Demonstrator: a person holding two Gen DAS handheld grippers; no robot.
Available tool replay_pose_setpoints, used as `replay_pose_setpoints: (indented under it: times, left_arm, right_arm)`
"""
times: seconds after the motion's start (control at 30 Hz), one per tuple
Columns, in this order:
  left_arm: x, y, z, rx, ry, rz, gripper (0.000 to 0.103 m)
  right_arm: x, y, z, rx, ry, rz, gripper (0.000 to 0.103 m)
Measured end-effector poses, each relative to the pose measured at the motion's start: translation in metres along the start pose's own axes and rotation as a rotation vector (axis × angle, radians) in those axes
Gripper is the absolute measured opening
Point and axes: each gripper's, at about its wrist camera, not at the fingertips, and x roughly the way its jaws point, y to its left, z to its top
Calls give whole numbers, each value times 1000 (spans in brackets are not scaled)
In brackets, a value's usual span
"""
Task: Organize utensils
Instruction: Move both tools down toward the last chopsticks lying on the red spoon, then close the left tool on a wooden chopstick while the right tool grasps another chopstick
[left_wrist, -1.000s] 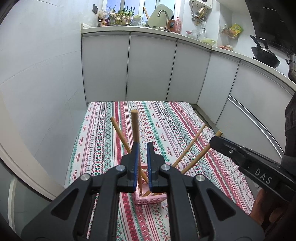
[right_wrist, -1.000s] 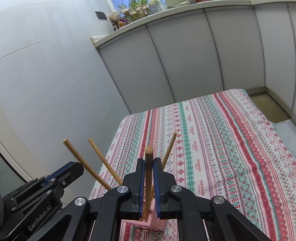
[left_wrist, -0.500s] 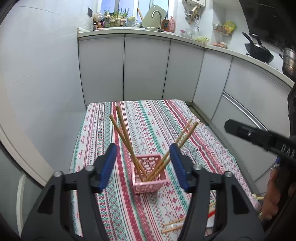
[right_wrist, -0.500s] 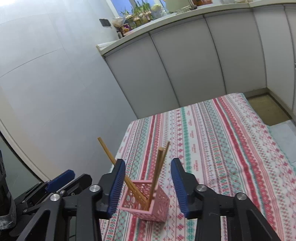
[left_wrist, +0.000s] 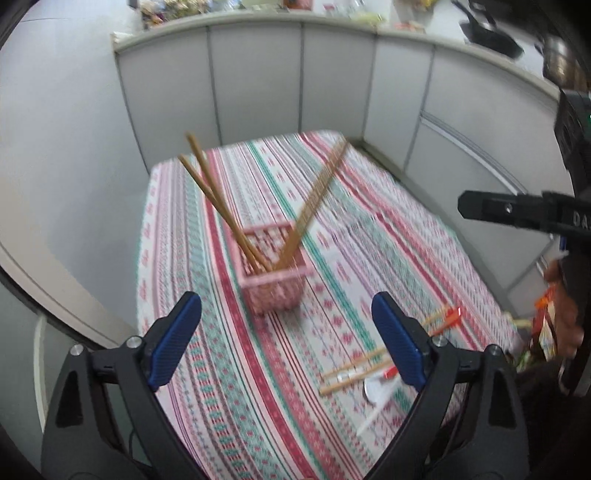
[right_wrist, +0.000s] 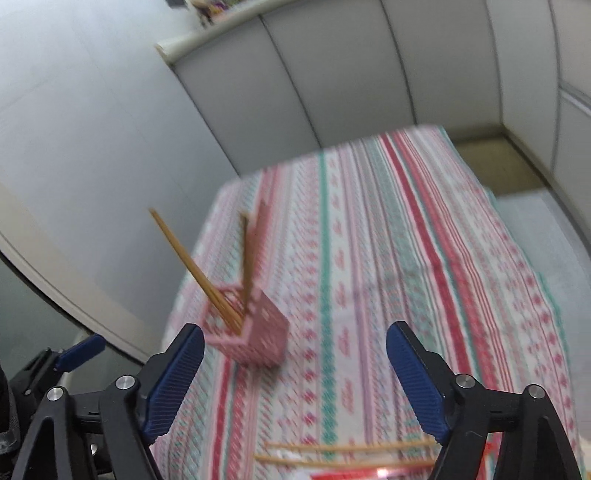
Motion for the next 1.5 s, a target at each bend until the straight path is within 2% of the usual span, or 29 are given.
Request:
replay_pose_setpoints:
  times: [0.27, 0.47, 0.57, 0.73, 0.8, 1.1, 1.37, 1.43, 1.5]
  left_arm:
    - [40, -33, -24, 108, 168, -19, 93]
    - [67, -50, -33, 144, 278, -49, 93]
    - [80, -52, -37, 144, 320, -59, 92]
    - [101, -56, -40, 151, 395, -94, 59]
    - [108, -61, -42, 174, 420, -95, 53]
    - [141, -99, -50, 347, 507, -93, 38]
    - [163, -132, -49, 443, 547, -115, 37]
    - [168, -140, -49, 458, 545, -111, 28]
    - [172, -144, -43, 431, 544, -117, 21]
  right_arm:
    - [29, -42, -27, 14, 196, -129, 87]
    - [39, -73, -40, 48, 292, -205, 87]
    - [41, -85, -43, 63, 318, -215, 87]
    - [42, -98, -44, 90, 335, -207, 87]
    - [41, -100, -43, 96, 331, -207, 87]
    - [38, -115, -43, 137, 325, -207, 87]
    - [33, -133, -43, 169, 323, -220, 87]
    - [32, -136, -42, 175, 321, -222, 87]
    - [31, -139, -41, 180, 320, -225, 87]
